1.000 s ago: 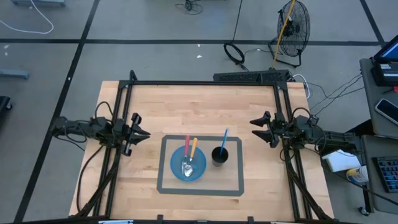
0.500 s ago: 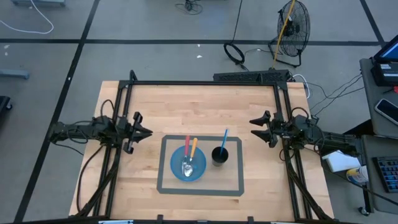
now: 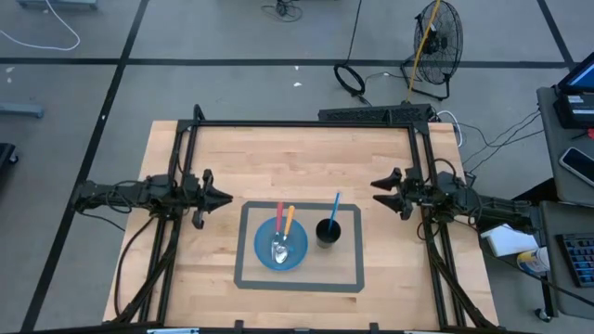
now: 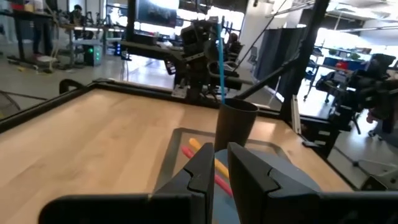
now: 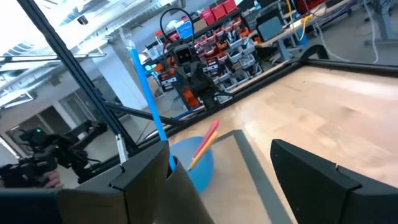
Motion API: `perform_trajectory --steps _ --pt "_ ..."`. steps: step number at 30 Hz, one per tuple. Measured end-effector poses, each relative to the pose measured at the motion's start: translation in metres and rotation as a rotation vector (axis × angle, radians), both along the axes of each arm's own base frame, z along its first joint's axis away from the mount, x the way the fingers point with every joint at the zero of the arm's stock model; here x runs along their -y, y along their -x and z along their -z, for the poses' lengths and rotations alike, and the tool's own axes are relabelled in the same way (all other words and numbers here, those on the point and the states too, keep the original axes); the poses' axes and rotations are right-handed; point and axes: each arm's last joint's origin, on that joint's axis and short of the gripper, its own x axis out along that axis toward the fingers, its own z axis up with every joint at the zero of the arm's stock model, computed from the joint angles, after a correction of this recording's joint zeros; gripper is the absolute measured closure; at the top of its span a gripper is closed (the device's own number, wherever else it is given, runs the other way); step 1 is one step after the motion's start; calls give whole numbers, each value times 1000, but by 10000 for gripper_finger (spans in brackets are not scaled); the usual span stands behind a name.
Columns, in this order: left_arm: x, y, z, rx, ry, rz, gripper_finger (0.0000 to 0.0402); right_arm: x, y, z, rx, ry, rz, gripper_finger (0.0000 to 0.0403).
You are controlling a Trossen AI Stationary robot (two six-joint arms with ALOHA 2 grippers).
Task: Pick & Place Utensil
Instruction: Return to Home Position
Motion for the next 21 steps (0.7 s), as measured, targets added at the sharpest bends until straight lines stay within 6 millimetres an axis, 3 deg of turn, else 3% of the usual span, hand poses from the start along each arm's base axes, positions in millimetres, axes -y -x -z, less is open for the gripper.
perform_trajectory --steps 5,13,16,21 --pt "0 0 0 -2 30 -6 353 0 0 -6 66 10 2 124" --pt "0 0 -5 52 37 -11 353 6 2 -11 111 20 212 124" --pt "0 0 -6 66 80 7 353 6 1 -7 53 147 210 124" --pt "1 0 -2 33 -24 16 353 2 0 -7 43 314 127 124"
